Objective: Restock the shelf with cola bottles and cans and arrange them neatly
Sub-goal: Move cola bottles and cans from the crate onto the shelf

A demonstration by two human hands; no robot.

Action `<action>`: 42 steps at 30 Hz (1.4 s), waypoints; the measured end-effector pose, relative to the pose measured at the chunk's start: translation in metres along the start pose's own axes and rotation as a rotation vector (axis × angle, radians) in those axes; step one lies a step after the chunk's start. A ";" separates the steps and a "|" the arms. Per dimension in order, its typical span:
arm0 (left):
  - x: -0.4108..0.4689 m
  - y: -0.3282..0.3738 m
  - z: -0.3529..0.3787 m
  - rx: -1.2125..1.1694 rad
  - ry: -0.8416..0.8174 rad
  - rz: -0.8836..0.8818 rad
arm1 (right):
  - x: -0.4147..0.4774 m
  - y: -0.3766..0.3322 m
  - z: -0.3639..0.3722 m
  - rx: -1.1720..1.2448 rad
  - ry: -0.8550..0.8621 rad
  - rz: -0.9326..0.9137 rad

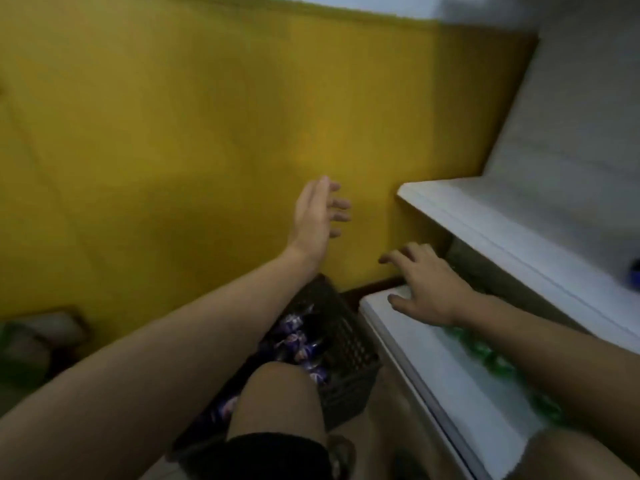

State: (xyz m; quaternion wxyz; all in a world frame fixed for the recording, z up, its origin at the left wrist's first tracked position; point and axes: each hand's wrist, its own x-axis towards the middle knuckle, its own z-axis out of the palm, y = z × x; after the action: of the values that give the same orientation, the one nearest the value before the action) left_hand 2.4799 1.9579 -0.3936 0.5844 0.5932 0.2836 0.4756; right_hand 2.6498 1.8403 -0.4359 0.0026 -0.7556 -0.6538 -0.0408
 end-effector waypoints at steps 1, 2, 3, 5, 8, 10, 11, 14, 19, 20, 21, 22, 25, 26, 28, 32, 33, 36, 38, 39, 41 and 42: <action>0.003 -0.008 -0.031 0.027 0.066 -0.014 | 0.020 -0.021 0.013 0.019 -0.021 -0.063; 0.005 -0.016 -0.059 0.047 0.126 -0.033 | 0.038 -0.041 0.026 0.036 -0.047 -0.128; 0.005 -0.025 -0.084 0.062 0.177 -0.054 | 0.054 -0.058 0.040 0.047 -0.075 -0.193; 0.004 -0.045 -0.125 0.086 0.264 -0.086 | 0.083 -0.087 0.064 0.068 -0.133 -0.305; 0.001 -0.079 -0.168 0.120 0.359 -0.142 | 0.122 -0.116 0.098 0.107 -0.205 -0.386; 0.002 -0.108 -0.188 0.149 0.397 -0.202 | 0.141 -0.128 0.125 0.150 -0.250 -0.405; 0.003 -0.122 -0.195 0.168 0.399 -0.246 | 0.148 -0.132 0.140 0.179 -0.275 -0.407; 0.011 -0.174 -0.213 0.341 0.277 -0.421 | 0.164 -0.132 0.189 0.206 -0.361 -0.395; 0.003 -0.273 -0.244 1.202 -0.646 -0.567 | 0.179 -0.126 0.275 0.217 -0.565 -0.324; -0.003 -0.290 -0.248 1.297 -0.828 -0.589 | 0.179 -0.128 0.291 0.225 -0.601 -0.318; -0.008 -0.303 -0.251 1.318 -0.931 -0.642 | 0.179 -0.130 0.307 0.235 -0.629 -0.319; -0.011 -0.314 -0.253 1.284 -0.961 -0.727 | 0.179 -0.133 0.323 0.248 -0.656 -0.320; -0.014 -0.339 -0.263 1.212 -0.980 -0.834 | 0.177 -0.144 0.360 0.295 -0.735 -0.312; -0.015 -0.348 -0.267 1.223 -1.004 -0.833 | 0.176 -0.147 0.369 0.310 -0.755 -0.312; -0.025 -0.361 -0.270 1.185 -1.005 -0.867 | 0.174 -0.152 0.381 0.343 -0.787 -0.310; -0.045 -0.382 -0.263 1.195 -0.929 -0.835 | 0.172 -0.158 0.391 0.441 -0.801 -0.278; -0.046 -0.383 -0.263 1.166 -0.882 -0.830 | 0.171 -0.158 0.391 0.480 -0.805 -0.266; -0.039 -0.378 -0.268 0.852 -0.553 -0.896 | 0.171 -0.157 0.386 0.715 -0.863 -0.142; -0.029 -0.371 -0.261 0.546 -0.216 -0.908 | 0.174 -0.159 0.380 0.969 -0.919 -0.009; -0.024 -0.366 -0.253 0.416 -0.088 -0.906 | 0.176 -0.160 0.376 1.087 -0.935 0.041; -0.015 -0.359 -0.234 0.239 0.036 -0.905 | 0.179 -0.166 0.366 1.284 -0.914 0.100; -0.011 -0.357 -0.224 0.177 0.058 -0.906 | 0.181 -0.170 0.362 1.361 -0.873 0.122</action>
State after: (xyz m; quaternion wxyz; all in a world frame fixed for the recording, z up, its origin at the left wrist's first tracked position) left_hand 2.3528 2.0984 -0.7706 0.6725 0.4433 0.5700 0.1624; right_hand 2.5289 2.0642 -0.7932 0.2085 -0.5706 -0.4353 0.6644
